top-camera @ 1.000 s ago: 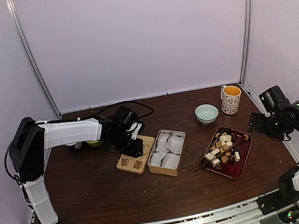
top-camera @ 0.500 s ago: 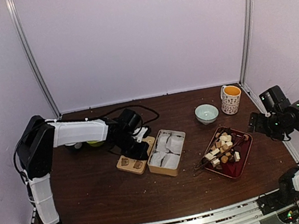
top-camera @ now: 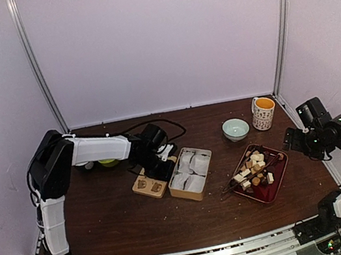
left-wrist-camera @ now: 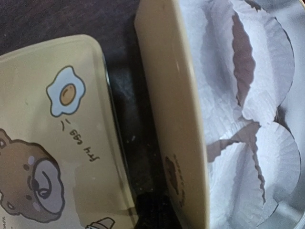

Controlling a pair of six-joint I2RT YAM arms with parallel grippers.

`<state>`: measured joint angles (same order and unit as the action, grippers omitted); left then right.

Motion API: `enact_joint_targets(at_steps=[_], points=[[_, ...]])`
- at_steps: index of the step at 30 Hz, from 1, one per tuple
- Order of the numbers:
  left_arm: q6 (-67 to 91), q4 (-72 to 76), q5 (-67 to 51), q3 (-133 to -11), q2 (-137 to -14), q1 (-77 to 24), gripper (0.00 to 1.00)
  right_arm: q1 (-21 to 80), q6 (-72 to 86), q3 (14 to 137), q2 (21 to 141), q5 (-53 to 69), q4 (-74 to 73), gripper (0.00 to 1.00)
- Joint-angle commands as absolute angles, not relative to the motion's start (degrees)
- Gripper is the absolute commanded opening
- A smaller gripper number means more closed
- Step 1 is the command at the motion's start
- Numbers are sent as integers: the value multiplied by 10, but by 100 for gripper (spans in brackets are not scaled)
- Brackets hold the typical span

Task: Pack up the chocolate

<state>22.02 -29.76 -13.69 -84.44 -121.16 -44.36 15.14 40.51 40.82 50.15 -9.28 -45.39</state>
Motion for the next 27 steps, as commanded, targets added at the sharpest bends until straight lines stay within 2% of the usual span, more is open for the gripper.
enact_joint_targets(at_steps=[1, 5, 11, 14, 15, 19, 24, 27], points=[[245, -306, -58, -880, -1222, -440, 0, 154, 408, 411, 502, -111, -456, 100], [299, -319, -16, -886, -1229, -412, 0, 154, 411, 412, 501, -113, -458, 100], [351, -286, 16, -827, -1190, -385, 0, 155, 411, 409, 500, -114, -455, 100], [333, -264, -6, -811, -1171, -385, 0, 155, 409, 410, 502, -115, -454, 100], [321, -242, -36, -801, -1160, -386, 2, 155, 408, 411, 504, -113, -454, 100], [300, -178, -82, -767, -1113, -396, 28, 155, 404, 410, 503, -109, -451, 100], [280, -150, -131, -778, -1100, -408, 42, 155, 389, 400, 495, -83, -430, 100], [271, -146, -154, -796, -1109, -412, 44, 154, 387, 397, 488, -76, -423, 100]])
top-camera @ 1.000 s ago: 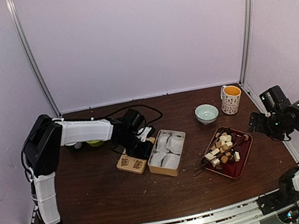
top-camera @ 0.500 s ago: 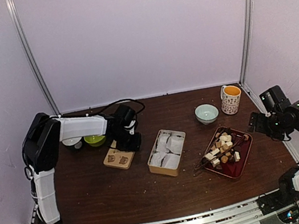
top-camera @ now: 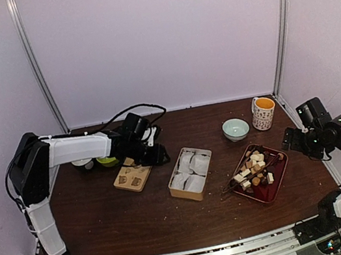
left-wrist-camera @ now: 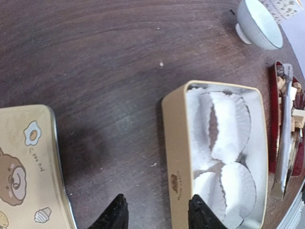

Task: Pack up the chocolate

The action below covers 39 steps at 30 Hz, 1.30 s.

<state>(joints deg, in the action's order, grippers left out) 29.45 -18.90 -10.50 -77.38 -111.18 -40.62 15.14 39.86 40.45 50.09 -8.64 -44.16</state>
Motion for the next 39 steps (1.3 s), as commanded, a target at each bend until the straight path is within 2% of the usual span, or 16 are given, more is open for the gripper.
enact_joint_targets(at_steps=[1, 8, 16, 27, 34, 39], points=[[266, -157, -154, -808, -1115, -414, 45, 155, 387, 396, 486, -76, -423, 100], [250, -257, -84, -891, -1176, -447, 46, 155, 383, 390, 485, -78, -419, 100], [254, -307, -11, -921, -1204, -469, 43, 155, 381, 390, 485, -71, -415, 100], [237, -343, 24, -926, -1214, -494, 13, 155, 381, 388, 476, -77, -415, 100], [231, -360, 22, -912, -1202, -498, 1, 155, 380, 393, 469, -78, -422, 100], [228, -360, 15, -879, -1172, -499, 0, 155, 377, 393, 458, -78, -425, 100]])
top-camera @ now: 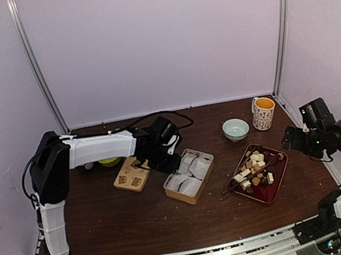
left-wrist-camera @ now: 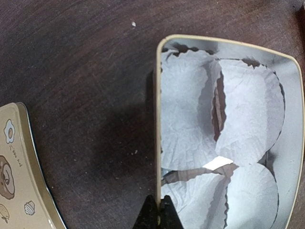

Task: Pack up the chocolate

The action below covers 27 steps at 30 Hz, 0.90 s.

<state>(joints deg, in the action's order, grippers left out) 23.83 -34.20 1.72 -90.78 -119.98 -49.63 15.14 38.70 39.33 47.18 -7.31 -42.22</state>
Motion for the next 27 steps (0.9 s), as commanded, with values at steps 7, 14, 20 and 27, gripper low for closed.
enact_joint_targets(at_steps=[7, 14, 20, 27], points=[[285, -358, 14, -813, -1128, -503, 0, 155, 369, 388, 453, -58, -418, 100], [492, -246, -17, -712, -1094, -531, 0, 156, 380, 377, 450, -18, -404, 100], [603, -207, 10, -711, -1097, -568, 1, 173, 399, 374, 459, -11, -401, 100], [605, -253, 62, -729, -1073, -577, 30, 250, 510, 393, 480, -63, -458, 100]])
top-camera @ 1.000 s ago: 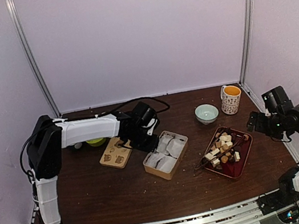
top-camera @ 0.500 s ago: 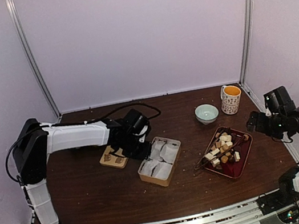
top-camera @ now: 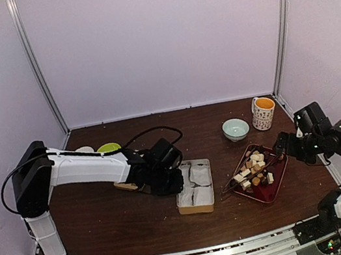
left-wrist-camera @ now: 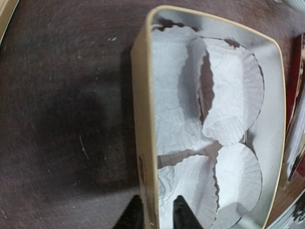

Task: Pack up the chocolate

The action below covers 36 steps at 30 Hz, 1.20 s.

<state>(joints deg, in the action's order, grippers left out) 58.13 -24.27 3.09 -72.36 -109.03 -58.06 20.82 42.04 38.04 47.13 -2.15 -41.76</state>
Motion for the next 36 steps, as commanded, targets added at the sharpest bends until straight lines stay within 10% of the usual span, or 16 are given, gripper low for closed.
enact_joint_targets(at_steps=[1, 19, 29, 36], points=[[600, -254, 68, -728, -1066, -577, 37, 267, 537, 395, 481, -70, -465, 100], [451, -182, 184, -522, -766, -512, 47, 499, 825, 465, 640, -156, -419, 100], [249, -111, 223, -351, -555, -417, 97, 527, 879, 556, 793, -180, -450, 100], [171, -99, 221, -324, -506, -366, 98, 530, 904, 632, 881, -197, -531, 100]])
